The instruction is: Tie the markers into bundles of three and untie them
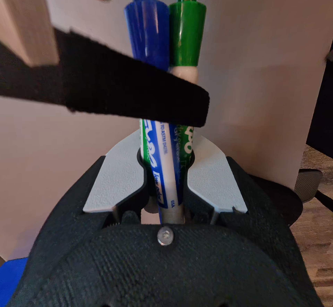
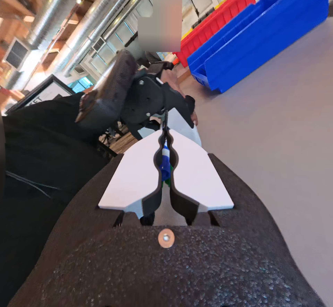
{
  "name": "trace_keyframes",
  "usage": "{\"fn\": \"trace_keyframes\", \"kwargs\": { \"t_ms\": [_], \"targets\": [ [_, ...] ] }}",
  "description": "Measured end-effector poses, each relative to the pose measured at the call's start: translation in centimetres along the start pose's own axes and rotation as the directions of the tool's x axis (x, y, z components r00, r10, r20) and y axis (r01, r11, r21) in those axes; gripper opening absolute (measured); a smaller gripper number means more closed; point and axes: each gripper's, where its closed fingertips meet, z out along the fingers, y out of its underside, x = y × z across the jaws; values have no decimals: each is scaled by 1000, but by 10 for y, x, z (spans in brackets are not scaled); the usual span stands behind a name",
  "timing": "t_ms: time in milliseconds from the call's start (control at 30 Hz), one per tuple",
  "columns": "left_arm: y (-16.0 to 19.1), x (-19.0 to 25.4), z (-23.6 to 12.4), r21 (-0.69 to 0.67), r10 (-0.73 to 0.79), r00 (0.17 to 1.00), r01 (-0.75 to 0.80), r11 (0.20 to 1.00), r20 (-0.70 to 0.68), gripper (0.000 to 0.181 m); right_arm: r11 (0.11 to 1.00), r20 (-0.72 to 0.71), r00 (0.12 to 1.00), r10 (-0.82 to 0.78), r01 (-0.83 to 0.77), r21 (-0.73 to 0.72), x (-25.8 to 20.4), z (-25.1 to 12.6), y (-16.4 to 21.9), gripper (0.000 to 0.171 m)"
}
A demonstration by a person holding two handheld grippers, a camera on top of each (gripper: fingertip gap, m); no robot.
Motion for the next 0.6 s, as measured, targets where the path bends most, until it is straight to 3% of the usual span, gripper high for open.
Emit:
{"fn": "trace_keyframes", "kwargs": {
  "t_ms": [233,600],
  "targets": [
    [-3,7,4,12,24,1000,-24,1000,-18,42,984,0,985,171,-171,-45,19,11,9,2],
    [2,-2,18,-27,40,999,-40,999,-11,43,982,-57,998,7,-18,-190,28,2,26,3]
  ]
}}
